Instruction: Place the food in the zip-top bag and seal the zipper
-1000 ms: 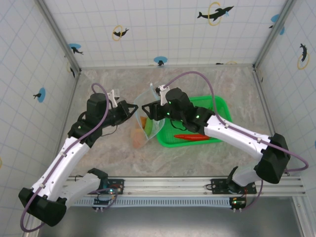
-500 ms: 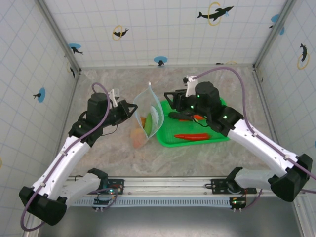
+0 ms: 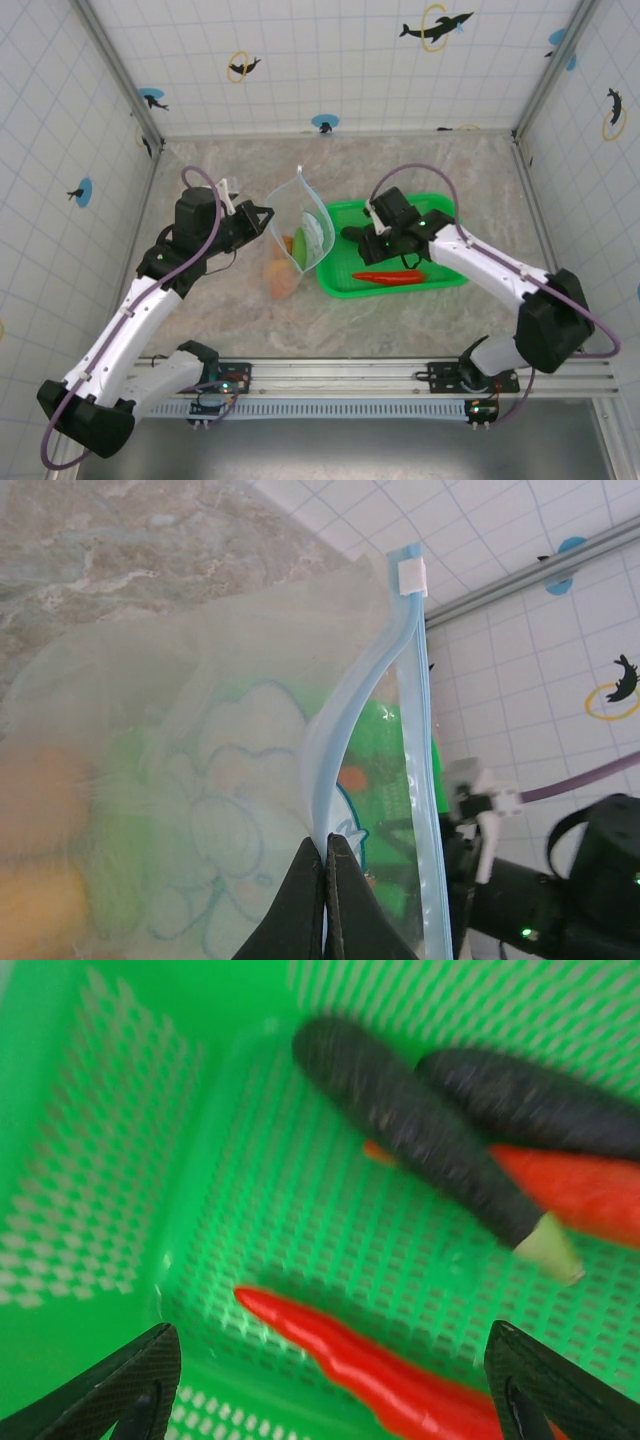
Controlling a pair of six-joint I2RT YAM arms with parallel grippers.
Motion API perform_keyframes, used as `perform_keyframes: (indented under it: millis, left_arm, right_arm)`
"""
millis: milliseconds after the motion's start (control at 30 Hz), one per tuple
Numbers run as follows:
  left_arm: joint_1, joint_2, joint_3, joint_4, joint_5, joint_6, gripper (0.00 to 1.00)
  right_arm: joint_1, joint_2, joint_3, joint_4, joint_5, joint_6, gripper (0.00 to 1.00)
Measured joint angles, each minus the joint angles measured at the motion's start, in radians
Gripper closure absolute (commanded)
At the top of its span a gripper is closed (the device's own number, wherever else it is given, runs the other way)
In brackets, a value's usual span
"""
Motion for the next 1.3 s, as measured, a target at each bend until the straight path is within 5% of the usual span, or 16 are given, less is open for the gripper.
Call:
perform_keyframes:
  millis: [633, 1000, 1300]
  left_arm:
    - [0.0, -0.017, 0.0, -0.021, -0.016, 0.027, 1.0]
    - [0.0, -0.019, 0.0, -0.026, -0.019, 0.029, 1.0]
    - [0.0, -0.019, 0.0, -0.026, -0.019, 0.029, 1.0]
  right_arm:
    - [0.041, 0.357, 0.071, -0.139, 0.089, -0.134, 0.22]
    - [0.027, 0.362, 0.082, -0.049, 0.079, -0.154, 0.67]
    - [0.042, 0.36, 0.088, 0.012, 0.047, -0.176, 0.76]
